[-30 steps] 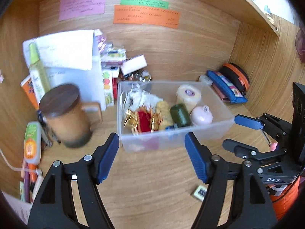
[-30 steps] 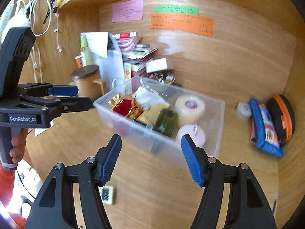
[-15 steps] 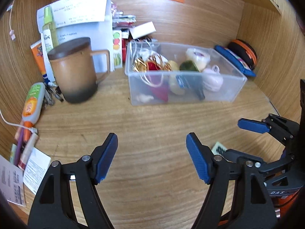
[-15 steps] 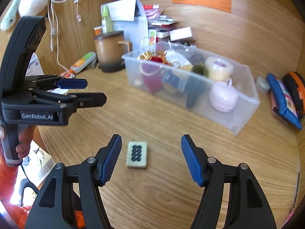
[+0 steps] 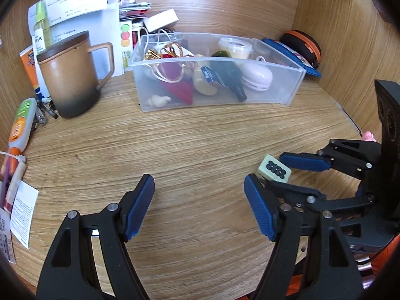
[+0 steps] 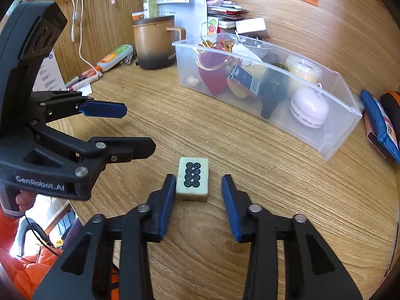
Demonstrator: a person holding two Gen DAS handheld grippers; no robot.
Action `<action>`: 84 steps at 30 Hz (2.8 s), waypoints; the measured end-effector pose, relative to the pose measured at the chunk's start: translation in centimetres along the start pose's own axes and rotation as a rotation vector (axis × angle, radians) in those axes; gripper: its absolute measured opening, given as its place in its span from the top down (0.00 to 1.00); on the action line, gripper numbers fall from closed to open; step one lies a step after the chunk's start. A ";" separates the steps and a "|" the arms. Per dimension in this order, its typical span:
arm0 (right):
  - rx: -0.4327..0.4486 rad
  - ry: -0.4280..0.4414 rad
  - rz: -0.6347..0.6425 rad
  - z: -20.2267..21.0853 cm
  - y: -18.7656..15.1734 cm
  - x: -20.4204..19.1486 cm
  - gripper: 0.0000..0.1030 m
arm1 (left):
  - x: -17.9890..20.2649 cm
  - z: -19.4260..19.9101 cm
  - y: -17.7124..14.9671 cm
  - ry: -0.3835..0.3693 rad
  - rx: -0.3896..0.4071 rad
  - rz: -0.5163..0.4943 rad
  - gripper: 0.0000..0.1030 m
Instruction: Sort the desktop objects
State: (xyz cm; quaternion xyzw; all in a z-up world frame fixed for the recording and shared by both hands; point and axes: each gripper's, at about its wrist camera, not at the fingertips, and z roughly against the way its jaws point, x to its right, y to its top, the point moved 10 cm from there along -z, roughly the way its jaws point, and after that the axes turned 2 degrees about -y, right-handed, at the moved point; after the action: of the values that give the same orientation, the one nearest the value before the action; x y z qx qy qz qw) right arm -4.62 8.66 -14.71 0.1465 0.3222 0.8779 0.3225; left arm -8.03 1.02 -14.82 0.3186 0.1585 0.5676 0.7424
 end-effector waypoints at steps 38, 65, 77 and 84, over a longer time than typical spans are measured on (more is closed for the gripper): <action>0.080 0.042 0.015 1.1 7.7 5.1 0.78 | 2.0 -0.2 7.5 -0.043 0.075 -0.133 0.82; 0.022 0.007 0.042 -6.2 15.6 8.3 0.78 | -2.8 -6.0 16.0 -0.142 0.012 -0.001 0.82; 0.052 -0.061 0.043 -4.9 15.1 9.3 0.73 | -2.9 -4.7 16.3 -0.150 0.036 0.012 0.54; 0.122 -0.123 0.015 -1.0 14.3 10.7 0.52 | -2.5 -1.5 16.7 -0.120 0.130 -0.004 0.38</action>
State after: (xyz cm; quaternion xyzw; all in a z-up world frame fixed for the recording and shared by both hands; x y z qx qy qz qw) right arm -19.81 6.90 -5.45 0.2222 0.3536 0.8484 0.3254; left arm -22.05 1.66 -5.35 0.3992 0.1512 0.5344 0.7295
